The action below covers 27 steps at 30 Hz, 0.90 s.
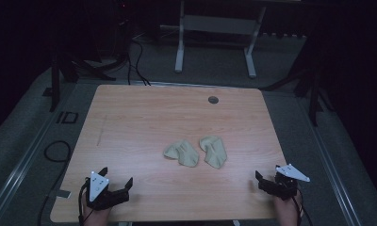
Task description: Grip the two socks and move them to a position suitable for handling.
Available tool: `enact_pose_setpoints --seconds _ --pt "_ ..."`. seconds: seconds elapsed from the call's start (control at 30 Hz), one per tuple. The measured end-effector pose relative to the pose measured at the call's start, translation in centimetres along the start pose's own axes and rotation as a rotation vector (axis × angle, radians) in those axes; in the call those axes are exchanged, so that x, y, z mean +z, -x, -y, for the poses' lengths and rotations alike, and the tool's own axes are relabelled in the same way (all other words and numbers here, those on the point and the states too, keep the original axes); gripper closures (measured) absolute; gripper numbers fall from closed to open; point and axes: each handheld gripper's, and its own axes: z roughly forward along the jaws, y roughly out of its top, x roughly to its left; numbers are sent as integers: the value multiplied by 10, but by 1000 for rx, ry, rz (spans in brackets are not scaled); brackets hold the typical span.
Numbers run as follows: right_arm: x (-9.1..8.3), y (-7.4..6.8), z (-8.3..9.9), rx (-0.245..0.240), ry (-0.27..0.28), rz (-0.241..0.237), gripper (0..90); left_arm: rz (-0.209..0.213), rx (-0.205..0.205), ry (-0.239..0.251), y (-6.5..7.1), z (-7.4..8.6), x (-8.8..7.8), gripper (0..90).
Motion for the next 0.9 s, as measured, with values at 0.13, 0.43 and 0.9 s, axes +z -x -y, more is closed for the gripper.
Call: enact_pose_setpoints --seconds 0.13,0.43,0.9 --pt "2 -2 -2 -16 -34 -4 132 12 -12 1 0 0 1 20" --pt "2 -10 -22 19 -97 -26 135 -16 -8 -4 2 -1 1 20" --pt "27 -36 -66 46 -110 -134 129 82 -8 -60 21 -7 -5 32"
